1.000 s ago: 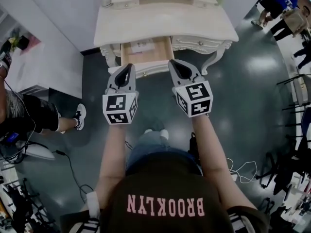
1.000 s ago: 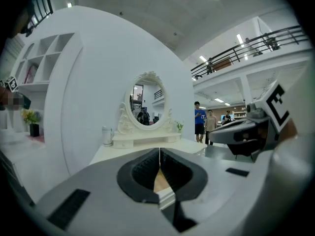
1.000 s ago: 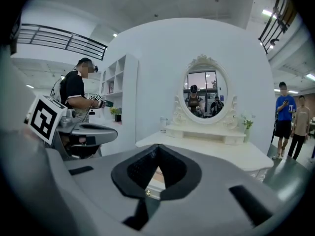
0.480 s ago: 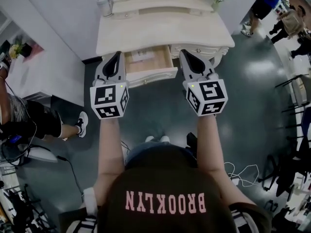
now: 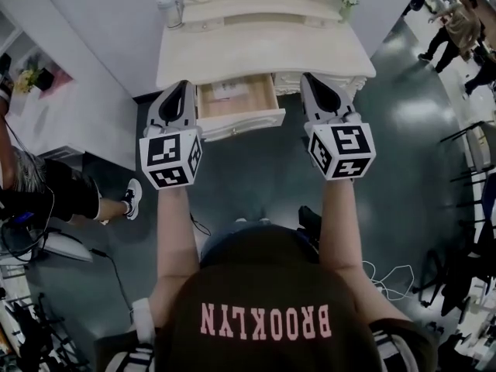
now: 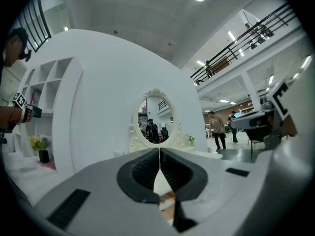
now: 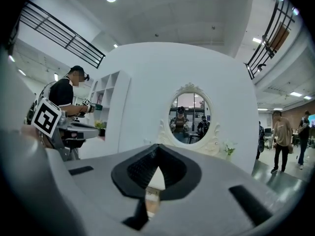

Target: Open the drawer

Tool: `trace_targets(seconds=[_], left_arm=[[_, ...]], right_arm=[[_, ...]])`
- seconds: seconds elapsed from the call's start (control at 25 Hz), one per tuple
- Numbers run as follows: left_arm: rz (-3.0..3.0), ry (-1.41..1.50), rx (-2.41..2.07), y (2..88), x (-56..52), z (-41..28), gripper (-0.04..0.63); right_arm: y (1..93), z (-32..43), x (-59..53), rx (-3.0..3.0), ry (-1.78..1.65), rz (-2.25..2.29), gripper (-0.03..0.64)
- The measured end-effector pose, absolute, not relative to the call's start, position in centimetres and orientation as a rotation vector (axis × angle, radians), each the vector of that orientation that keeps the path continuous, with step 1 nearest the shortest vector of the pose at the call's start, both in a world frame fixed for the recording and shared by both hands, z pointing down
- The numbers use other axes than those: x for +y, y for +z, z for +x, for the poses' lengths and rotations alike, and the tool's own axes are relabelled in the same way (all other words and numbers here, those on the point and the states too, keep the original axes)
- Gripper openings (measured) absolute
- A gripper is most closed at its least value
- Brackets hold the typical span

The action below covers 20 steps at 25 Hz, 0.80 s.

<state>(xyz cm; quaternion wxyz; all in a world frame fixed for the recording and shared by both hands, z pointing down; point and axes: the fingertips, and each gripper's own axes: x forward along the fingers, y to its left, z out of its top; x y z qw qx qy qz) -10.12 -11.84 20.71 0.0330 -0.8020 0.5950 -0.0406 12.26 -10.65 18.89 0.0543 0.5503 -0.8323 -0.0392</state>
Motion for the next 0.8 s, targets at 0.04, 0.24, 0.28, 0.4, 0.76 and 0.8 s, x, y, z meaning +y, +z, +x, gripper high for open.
trace_targets(seconds=[0.04, 0.24, 0.28, 0.4, 0.76, 0.8], left_arm=[[-2.469, -0.13, 1.831, 20.8, -11.8, -10.1, 0.006], [-2.482, -0.152, 1.817, 21.4, -11.7, -9.6, 0.006], [-2.485, -0.156, 1.811, 21.4, -11.7, -9.5, 0.006], [-2.494, -0.16, 1.796, 21.5, -11.7, -9.0, 0.006], [-2.498, -0.166, 1.766, 21.5, -11.5, -7.8, 0.006], [-2.499, -0.163, 1.762, 21.6, -11.5, -7.8, 0.006]], right_arm=[[19.1, 12.5, -10.6, -2.521, -0.115, 1.677, -0.005], [19.6, 13.1, -10.3, -2.497, -0.114, 1.684, -0.005], [19.7, 13.2, -10.2, -2.494, -0.116, 1.685, -0.005], [19.9, 13.3, -10.0, -2.486, -0.121, 1.689, -0.005], [20.1, 14.2, -9.7, -2.472, -0.124, 1.704, -0.005], [20.2, 14.2, -9.6, -2.472, -0.123, 1.705, -0.005]])
